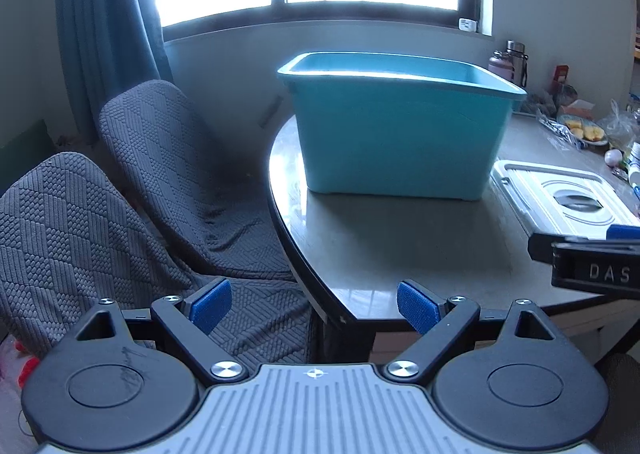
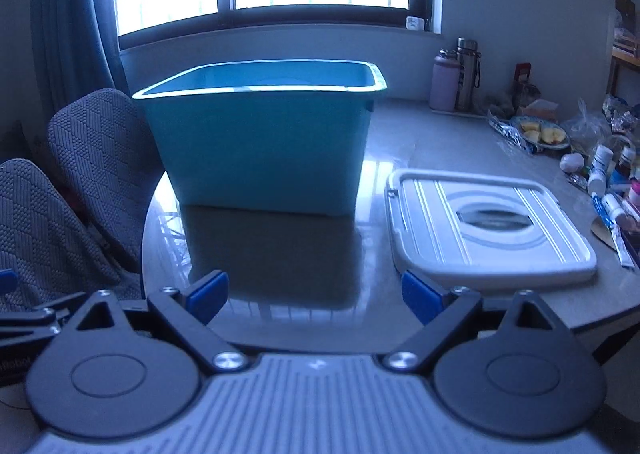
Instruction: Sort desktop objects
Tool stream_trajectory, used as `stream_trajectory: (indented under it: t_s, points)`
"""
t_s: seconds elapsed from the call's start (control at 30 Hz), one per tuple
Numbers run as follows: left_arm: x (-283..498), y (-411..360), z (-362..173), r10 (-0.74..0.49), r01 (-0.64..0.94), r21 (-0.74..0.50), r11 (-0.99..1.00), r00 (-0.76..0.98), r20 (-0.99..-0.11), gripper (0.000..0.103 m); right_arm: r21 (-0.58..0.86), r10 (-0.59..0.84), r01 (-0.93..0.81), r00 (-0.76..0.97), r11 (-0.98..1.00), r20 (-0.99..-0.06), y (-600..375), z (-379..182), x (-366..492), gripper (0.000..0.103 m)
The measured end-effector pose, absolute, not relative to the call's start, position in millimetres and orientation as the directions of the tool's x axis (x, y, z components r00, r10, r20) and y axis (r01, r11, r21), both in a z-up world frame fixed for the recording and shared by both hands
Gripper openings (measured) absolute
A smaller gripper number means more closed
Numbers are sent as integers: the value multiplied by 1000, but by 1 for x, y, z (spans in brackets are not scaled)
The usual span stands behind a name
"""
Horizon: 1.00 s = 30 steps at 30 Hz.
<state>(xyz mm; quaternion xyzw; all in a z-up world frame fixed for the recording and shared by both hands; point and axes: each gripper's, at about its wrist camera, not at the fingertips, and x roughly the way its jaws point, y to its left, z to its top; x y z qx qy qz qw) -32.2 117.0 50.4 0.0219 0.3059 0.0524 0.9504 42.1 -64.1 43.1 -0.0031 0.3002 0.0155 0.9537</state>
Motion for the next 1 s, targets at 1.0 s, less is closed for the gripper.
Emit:
stream_trajectory:
  t_s: [1.0]
  points:
    - [46, -25, 33, -10, 61, 52, 997, 736, -677, 91, -18, -63, 67, 762, 998, -644, -214, 35, 68, 94]
